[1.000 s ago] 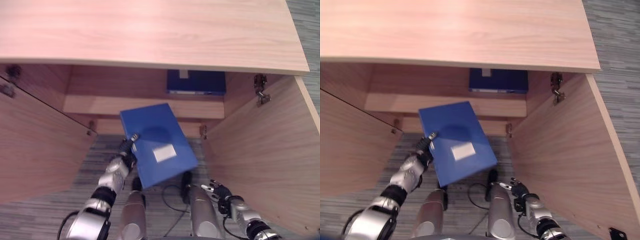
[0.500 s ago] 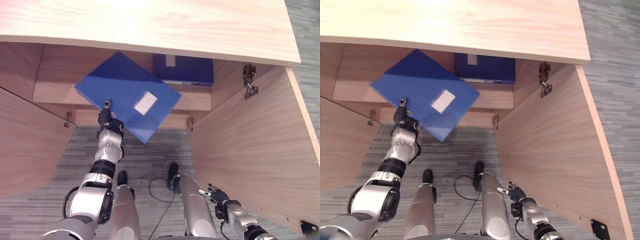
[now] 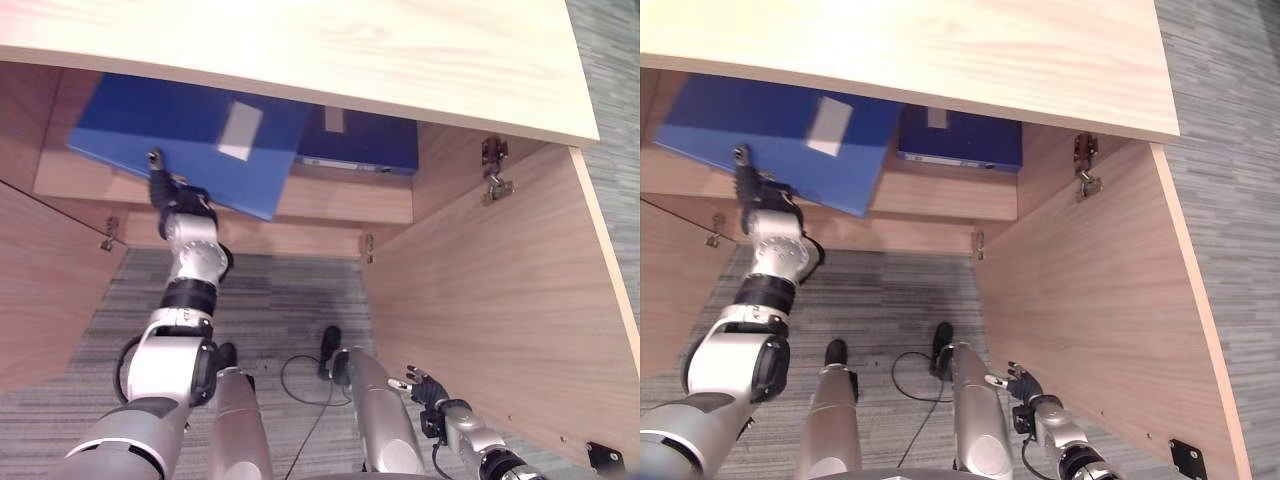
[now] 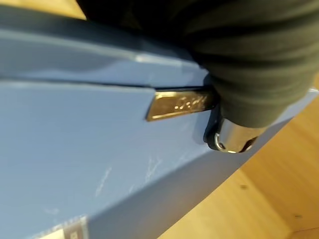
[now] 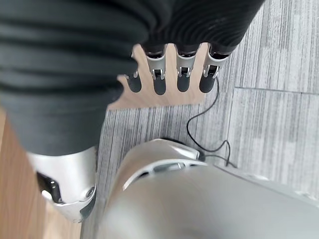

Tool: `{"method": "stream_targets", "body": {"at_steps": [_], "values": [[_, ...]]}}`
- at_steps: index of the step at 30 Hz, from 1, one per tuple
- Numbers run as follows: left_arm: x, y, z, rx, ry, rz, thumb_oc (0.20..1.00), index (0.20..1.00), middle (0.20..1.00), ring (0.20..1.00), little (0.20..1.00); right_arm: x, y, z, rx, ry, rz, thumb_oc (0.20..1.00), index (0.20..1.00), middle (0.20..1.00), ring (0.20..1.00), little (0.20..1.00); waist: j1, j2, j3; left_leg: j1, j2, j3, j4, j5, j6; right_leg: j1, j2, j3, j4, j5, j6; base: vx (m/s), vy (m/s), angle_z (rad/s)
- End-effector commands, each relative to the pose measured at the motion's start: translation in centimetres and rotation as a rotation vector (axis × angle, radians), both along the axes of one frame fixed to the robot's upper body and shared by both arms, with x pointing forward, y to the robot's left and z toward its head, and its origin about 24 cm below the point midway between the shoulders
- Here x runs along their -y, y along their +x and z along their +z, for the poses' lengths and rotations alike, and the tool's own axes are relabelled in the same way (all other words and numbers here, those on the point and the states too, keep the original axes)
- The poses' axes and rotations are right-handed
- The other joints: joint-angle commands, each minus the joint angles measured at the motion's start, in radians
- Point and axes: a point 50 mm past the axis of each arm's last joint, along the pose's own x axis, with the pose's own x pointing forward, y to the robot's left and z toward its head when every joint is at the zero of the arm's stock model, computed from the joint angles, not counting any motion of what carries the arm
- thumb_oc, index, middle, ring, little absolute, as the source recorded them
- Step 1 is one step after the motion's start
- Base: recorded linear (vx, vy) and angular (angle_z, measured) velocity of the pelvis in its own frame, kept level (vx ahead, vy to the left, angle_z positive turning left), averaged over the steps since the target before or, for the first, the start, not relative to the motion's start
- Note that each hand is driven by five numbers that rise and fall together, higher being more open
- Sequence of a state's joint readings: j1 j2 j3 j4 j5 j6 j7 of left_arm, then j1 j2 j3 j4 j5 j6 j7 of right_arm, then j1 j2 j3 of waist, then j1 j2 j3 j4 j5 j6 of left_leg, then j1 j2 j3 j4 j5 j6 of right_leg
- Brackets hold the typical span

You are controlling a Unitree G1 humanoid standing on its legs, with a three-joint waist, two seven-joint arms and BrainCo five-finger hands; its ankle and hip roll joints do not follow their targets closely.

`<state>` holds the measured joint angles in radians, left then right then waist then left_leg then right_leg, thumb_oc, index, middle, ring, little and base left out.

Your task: Put the empty folder in the office cabinet

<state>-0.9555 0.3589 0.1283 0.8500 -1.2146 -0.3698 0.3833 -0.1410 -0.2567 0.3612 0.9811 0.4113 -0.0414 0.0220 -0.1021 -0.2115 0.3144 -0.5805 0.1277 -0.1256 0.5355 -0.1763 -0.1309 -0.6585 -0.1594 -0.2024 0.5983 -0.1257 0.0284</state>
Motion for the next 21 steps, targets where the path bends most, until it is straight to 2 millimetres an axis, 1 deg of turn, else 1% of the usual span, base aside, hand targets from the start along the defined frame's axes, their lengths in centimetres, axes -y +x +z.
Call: {"method": "stream_targets", "body": {"at_steps": [1,2,3,4,5,9,10,11,12,13,15,16,17,21], "values": [[-1.6,-0.1,3.9,0.124,0.009,0.067,0.2,0.2,0.2,0.2,0.2,0.8,-0.5,0.0,0.008,-0.001,-0.033,1.0,1.0,1.0,1.0,1.0,0.004,0.041,-0.033,-0.039,-0.025,0.003,0.024,-0.001,0.06,0.047,0.035,0.026,0.059,-0.119,0.035,0.0,0.019,-0.03],[-2.3,-0.1,4.6,0.123,0.003,0.08,0.2,0.2,0.2,0.2,0.2,0.9,0.0,0.2,0.023,0.007,-0.05,1.0,1.0,1.0,1.0,1.0,0.0,0.044,-0.035,-0.053,-0.026,0.002,0.034,-0.004,0.062,0.034,0.035,0.029,0.065,-0.12,0.037,0.1,0.006,-0.04],[-2.3,-0.1,4.7,0.124,0.003,0.08,0.2,0.2,0.2,0.2,0.2,0.9,0.0,0.2,0.023,0.007,-0.05,1.0,1.0,1.0,1.0,1.0,-0.003,0.045,-0.041,-0.045,-0.026,-0.005,0.038,-0.032,0.06,0.039,0.041,0.042,0.073,-0.146,0.044,-0.01,0.022,-0.06],[-2.9,-0.1,6.0,0.145,0.017,0.092,0.2,0.2,0.2,0.2,0.2,1.1,0.3,0.5,0.041,0.017,-0.07,1.0,1.0,1.0,1.0,1.0,-0.004,0.044,-0.033,-0.068,-0.025,0.002,0.045,-0.006,0.064,0.022,0.035,0.031,0.071,-0.118,0.039,0.09,-0.001,-0.07],[-3.2,-0.2,6.5,0.151,0.021,0.101,0.2,0.2,0.2,0.2,0.2,1.2,0.4,0.6,0.048,0.02,-0.077,1.0,1.0,1.0,1.0,1.0,-0.006,0.046,-0.039,-0.065,-0.025,-0.006,0.049,-0.033,0.062,0.023,0.041,0.043,0.079,-0.142,0.047,-0.01,0.011,-0.06],[-4.0,-0.4,8.8,0.194,0.039,0.118,0.2,0.2,0.2,0.2,0.2,1.8,0.9,1.0,0.075,0.03,-0.113,1.0,1.0,1.0,1.0,1.0,-0.012,0.042,-0.035,-0.099,-0.028,-0.012,0.07,-0.041,0.067,-0.004,0.043,0.046,0.09,-0.144,0.051,0.02,-0.002,-0.01],[-4.0,-0.4,8.9,0.196,0.04,0.117,0.2,0.2,0.2,0.2,0.2,1.7,1.0,1.1,0.076,0.032,-0.114,1.0,1.0,1.0,1.0,1.0,-0.012,0.041,-0.035,-0.102,-0.029,-0.013,0.071,-0.041,0.067,-0.007,0.042,0.045,0.091,-0.144,0.051,0.0,0.0,0.0],[-4.2,-0.6,10.2,0.219,0.05,0.122,0.2,0.2,0.2,0.2,0.2,2.2,1.4,1.4,0.091,0.024,-0.128,1.0,1.0,1.0,1.0,1.0,-0.014,0.037,-0.031,-0.125,-0.03,-0.017,0.083,-0.042,0.068,-0.023,0.041,0.045,0.096,-0.142,0.054,0.0,0.0,0.0],[-4.2,-0.6,10.3,0.221,0.051,0.122,0.2,0.2,0.2,0.2,0.2,2.2,1.4,1.4,0.093,0.025,-0.128,1.0,1.0,1.0,1.0,1.0,-0.014,0.036,-0.031,-0.13,-0.031,-0.018,0.085,-0.043,0.068,-0.027,0.04,0.045,0.098,-0.142,0.055,-0.03,-0.029,0.07],[-4.8,-0.8,11.4,0.223,0.07,0.135,0.2,0.2,0.2,0.2,0.2,2.7,1.9,1.8,0.113,0.018,-0.14,1.0,1.0,1.0,1.0,1.0,-0.017,0.033,-0.031,-0.157,-0.032,-0.022,0.1,-0.045,0.068,-0.049,0.039,0.046,0.108,-0.142,0.056,-0.02,-0.016,0.08],[-5.0,-0.9,12.7,0.24,0.081,0.138,0.2,0.2,0.2,0.2,0.2,3.2,2.4,2.2,0.135,0.016,-0.161,1.0,1.0,1.0,1.0,1.0,-0.022,0.032,-0.029,-0.194,-0.032,-0.028,0.125,-0.049,0.069,-0.08,0.037,0.044,0.129,-0.145,0.057,-0.02,-0.014,0.09],[-5.1,-1.0,13.0,0.24,0.087,0.142,0.2,0.2,0.2,0.2,0.2,3.4,2.6,2.5,0.148,0.019,-0.17,1.0,1.0,1.0,1.0,1.0,-0.024,0.032,-0.027,-0.206,-0.031,-0.03,0.135,-0.05,0.07,-0.094,0.037,0.046,0.141,-0.147,0.057,-0.03,-0.012,0.08],[-5.5,-1.2,14.1,0.247,0.1,0.15,0.2,0.2,0.2,0.2,0.2,3.7,3.1,2.9,0.173,0.02,-0.186,1.0,1.0,1.0,1.0,1.0,-0.031,0.031,-0.029,-0.259,-0.031,-0.04,0.186,-0.063,0.071,-0.138,0.032,0.045,0.181,-0.159,0.056,-0.03,-0.008,0.08],[-5.8,-1.4,15.0,0.24,0.116,0.155,0.2,0.2,0.2,0.2,0.2,4.3,3.8,3.8,0.223,0.022,-0.218,1.0,1.0,1.0,1.0,1.0,-0.042,0.039,-0.02,-0.323,-0.028,-0.04,0.262,-0.095,0.074,-0.206,0.027,0.046,0.251,-0.185,0.055,-0.01,0.026,0.03]]}}
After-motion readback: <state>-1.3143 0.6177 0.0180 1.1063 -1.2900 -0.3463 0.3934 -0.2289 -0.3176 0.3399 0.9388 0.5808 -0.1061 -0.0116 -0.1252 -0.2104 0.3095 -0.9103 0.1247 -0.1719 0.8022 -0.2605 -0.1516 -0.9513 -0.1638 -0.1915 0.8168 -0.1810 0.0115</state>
